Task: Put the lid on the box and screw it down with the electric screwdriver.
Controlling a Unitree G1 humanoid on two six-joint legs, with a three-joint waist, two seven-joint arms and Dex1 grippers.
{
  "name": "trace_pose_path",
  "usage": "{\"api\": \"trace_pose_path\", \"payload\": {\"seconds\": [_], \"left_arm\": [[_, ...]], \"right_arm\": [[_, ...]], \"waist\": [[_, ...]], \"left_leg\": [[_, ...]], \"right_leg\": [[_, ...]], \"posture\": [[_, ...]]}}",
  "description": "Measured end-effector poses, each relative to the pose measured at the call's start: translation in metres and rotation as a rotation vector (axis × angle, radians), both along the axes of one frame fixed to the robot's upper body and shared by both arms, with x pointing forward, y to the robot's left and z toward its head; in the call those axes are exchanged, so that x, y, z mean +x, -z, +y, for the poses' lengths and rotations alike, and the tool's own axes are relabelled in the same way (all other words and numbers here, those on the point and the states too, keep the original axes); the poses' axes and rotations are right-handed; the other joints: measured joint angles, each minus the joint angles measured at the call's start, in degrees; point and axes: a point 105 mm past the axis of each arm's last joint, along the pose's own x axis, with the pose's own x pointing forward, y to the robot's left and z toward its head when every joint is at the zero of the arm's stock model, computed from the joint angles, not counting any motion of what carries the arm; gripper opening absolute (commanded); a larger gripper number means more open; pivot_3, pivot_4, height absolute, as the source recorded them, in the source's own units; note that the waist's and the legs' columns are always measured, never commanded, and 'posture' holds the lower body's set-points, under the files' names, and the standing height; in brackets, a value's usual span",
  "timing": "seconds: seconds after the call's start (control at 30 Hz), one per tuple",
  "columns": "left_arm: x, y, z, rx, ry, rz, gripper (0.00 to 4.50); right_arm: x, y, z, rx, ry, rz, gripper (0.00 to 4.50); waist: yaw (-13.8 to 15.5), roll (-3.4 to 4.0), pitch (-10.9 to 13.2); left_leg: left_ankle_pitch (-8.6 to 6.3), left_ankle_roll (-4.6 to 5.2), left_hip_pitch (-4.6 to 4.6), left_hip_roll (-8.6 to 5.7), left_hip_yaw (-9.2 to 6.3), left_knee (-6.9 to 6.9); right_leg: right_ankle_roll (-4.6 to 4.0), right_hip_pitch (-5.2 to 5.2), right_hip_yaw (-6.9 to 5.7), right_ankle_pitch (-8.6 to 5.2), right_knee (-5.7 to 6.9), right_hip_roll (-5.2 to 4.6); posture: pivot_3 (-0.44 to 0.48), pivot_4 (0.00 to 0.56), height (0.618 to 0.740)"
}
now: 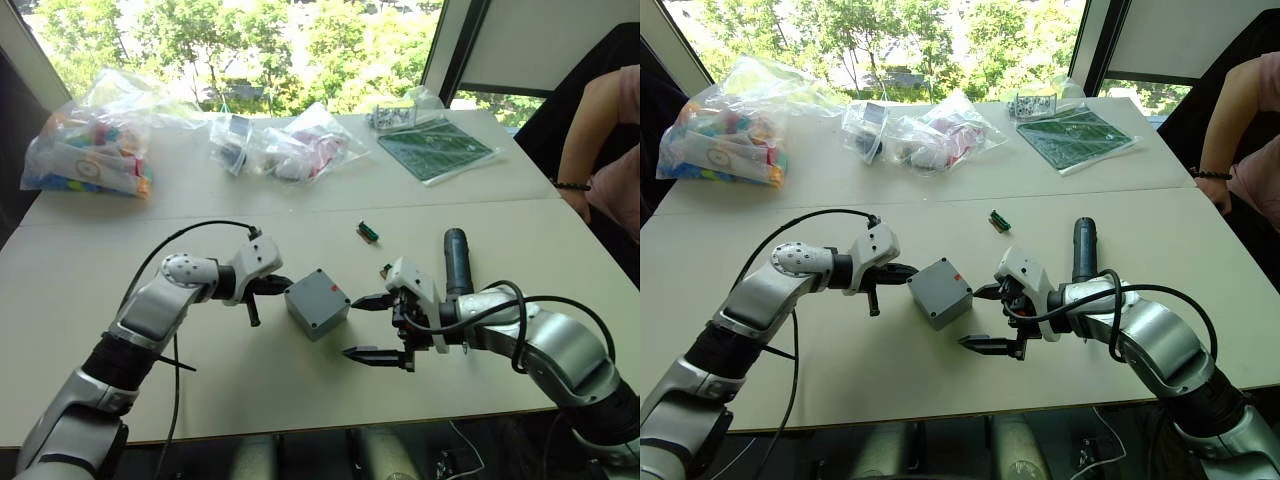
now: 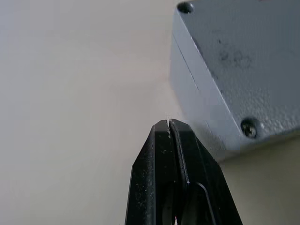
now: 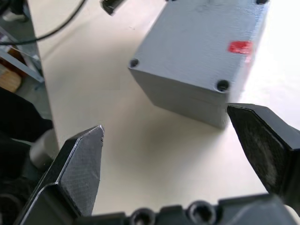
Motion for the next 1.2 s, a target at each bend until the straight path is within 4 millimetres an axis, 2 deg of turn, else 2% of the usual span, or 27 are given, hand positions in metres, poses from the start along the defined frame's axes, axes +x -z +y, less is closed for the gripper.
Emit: {"api": "trace_pose_path", "payload": {"seconds": [0.13, 0.2, 0.3, 0.47, 1.2], "left_arm": [[-0.020, -0.001, 0.010, -0.042, -0.014, 0.061, 0.00], [-0.034, 0.002, 0.007, -0.076, 0.005, 0.115, 0.00], [-0.042, 0.006, 0.002, -0.101, 0.012, 0.153, 0.00], [-0.030, 0.008, -0.012, -0.175, -0.054, 0.118, 0.00], [-0.017, 0.009, -0.015, -0.156, -0.091, 0.070, 0.00]], "right_arm": [[0.016, 0.002, -0.008, -0.030, 0.022, -0.049, 4.47], [0.020, 0.008, -0.006, -0.040, 0.010, -0.047, 4.47], [0.017, 0.012, 0.003, -0.029, -0.035, -0.033, 4.47], [0.010, 0.011, 0.009, -0.019, -0.094, -0.004, 4.47], [-0.001, 0.015, 0.016, -0.009, -0.113, 0.040, 4.47]], "waist": [[-0.1, -0.01, 0.0], [-0.1, 0.00, 0.0], [0.1, -0.01, 0.0], [0.1, -0.02, 0.0], [0.0, -0.04, 0.0]], "left_leg": [[0.00, 0.00, 0.03, 0.00, 0.11, 0.05], [0.00, 0.00, 0.02, 0.00, 0.09, 0.04], [0.00, 0.00, 0.00, 0.00, 0.01, 0.04], [0.00, 0.00, 0.02, -0.03, 0.01, 0.20], [0.00, 0.00, 0.05, -0.01, -0.01, 0.15]], "right_leg": [[0.00, 0.04, 0.05, 0.00, -0.01, -0.08], [0.00, 0.03, 0.03, 0.00, -0.01, -0.07], [0.00, 0.04, -0.01, 0.00, 0.00, -0.03], [0.00, 0.14, 0.00, 0.02, 0.02, -0.06], [-0.12, 0.13, -0.02, 0.10, 0.03, -0.02]], "posture": [[0.000, 0.150, 0.740], [0.000, 0.150, 0.740], [0.000, 0.150, 0.740], [0.000, 0.150, 0.740], [0.000, 0.150, 0.740]]}}
